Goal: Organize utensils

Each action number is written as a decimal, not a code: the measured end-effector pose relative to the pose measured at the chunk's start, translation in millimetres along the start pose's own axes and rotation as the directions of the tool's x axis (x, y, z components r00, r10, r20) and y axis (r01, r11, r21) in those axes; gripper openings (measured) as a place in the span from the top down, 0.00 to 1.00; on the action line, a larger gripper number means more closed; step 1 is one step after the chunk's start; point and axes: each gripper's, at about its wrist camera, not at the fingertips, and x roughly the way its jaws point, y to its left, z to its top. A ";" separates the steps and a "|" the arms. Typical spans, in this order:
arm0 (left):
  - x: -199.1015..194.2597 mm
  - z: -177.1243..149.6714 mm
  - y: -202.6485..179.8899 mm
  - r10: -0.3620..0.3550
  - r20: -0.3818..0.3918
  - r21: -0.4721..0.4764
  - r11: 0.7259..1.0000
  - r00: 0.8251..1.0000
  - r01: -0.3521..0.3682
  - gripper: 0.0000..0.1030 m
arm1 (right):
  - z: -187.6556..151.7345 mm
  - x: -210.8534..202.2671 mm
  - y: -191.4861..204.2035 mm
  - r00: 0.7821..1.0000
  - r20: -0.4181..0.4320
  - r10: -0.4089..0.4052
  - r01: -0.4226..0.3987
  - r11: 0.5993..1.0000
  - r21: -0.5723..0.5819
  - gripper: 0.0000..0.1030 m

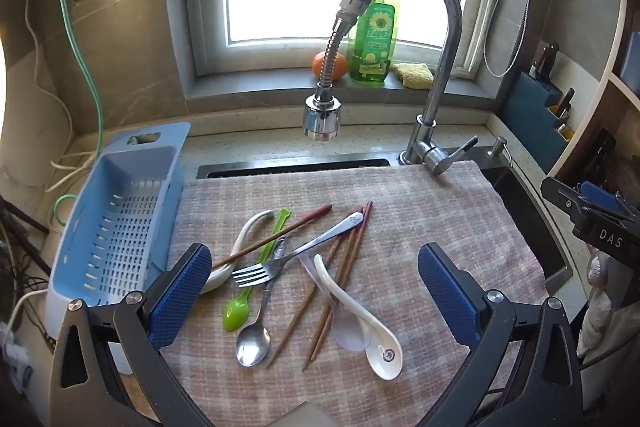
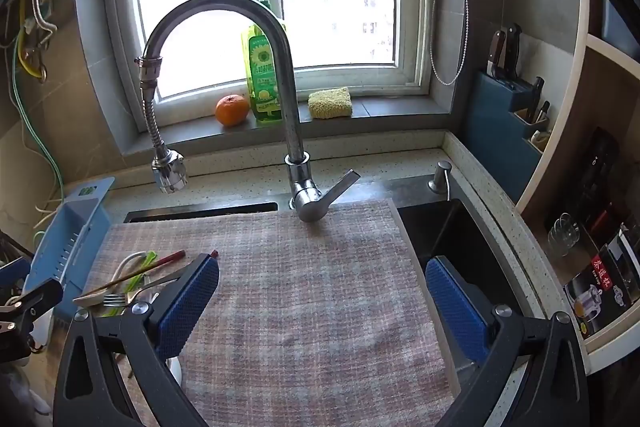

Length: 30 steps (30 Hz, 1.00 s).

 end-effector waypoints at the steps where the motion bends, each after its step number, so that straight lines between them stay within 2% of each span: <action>1: -0.2 -0.4 -0.6 0.002 0.001 -0.001 1.000 1.000 -0.002 0.01 | 0.0 0.1 0.0 1.000 0.000 0.000 0.000 1.000 -0.001 0.01; 30: 4.5 -6.0 -5.2 -0.002 0.000 -0.007 1.000 1.000 0.002 0.01 | 0.3 8.6 0.2 1.000 -0.022 0.000 0.000 1.000 0.004 0.01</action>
